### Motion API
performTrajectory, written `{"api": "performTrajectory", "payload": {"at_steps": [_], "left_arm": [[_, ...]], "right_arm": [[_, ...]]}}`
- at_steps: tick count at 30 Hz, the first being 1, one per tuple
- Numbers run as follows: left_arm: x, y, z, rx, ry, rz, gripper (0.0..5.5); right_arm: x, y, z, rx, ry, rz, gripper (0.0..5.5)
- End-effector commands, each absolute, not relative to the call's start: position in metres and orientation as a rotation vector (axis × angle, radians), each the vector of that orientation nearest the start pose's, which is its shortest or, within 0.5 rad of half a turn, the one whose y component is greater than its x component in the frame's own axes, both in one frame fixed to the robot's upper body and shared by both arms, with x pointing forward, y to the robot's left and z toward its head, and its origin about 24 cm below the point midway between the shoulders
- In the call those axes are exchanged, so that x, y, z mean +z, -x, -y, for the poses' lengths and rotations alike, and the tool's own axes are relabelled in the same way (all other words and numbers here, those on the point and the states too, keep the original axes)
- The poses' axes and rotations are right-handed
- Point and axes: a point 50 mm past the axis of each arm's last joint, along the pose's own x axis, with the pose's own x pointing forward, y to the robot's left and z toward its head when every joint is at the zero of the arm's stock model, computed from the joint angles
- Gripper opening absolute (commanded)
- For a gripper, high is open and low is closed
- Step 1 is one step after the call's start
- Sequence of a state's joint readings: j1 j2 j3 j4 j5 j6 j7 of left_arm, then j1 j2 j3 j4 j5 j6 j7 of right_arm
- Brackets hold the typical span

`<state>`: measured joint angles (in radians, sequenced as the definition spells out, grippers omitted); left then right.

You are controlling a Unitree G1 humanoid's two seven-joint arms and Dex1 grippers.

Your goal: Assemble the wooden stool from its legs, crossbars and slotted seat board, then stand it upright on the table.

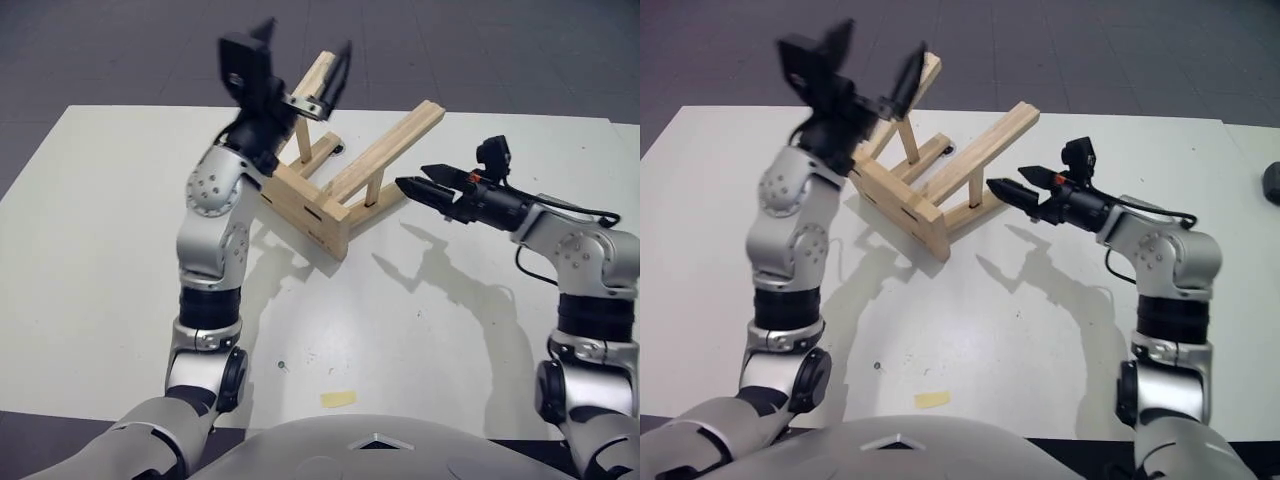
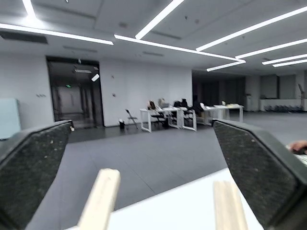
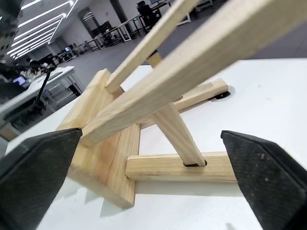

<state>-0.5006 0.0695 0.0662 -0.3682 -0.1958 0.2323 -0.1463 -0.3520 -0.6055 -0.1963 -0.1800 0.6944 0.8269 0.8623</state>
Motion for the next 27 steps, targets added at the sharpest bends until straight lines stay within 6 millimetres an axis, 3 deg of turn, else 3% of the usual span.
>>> {"api": "performTrajectory", "payload": {"at_steps": [1,3,5,7,9,11,21,27], "left_arm": [[0.249,-0.271,-0.167,-0.008,0.028,0.701,5.38],[0.251,-0.267,-0.185,0.109,0.024,0.704,5.38],[0.25,-0.266,-0.195,0.183,0.0,0.698,5.38],[0.249,-0.265,-0.202,0.249,-0.019,0.691,5.4],[0.246,-0.266,-0.204,0.282,-0.017,0.682,5.4],[0.243,-0.267,-0.203,0.302,-0.005,0.671,5.4],[0.239,-0.271,-0.199,0.3,-0.029,0.661,5.4],[0.235,-0.274,-0.194,0.276,-0.026,0.648,5.4]], "right_arm": [[0.215,-0.247,0.219,1.066,-0.049,0.049,5.4],[0.238,-0.236,0.208,1.164,-0.048,0.159,5.4],[0.242,-0.234,0.19,1.204,-0.012,0.168,5.4],[0.229,-0.235,0.171,1.208,0.036,0.12,5.2],[0.212,-0.235,0.159,1.183,0.052,0.066,5.4],[0.199,-0.234,0.149,1.174,0.0,0.034,5.1],[0.142,-0.229,0.123,1.071,-0.082,-0.122,3.48],[0.114,-0.238,0.115,0.985,-0.08,-0.191,2.47]]}}
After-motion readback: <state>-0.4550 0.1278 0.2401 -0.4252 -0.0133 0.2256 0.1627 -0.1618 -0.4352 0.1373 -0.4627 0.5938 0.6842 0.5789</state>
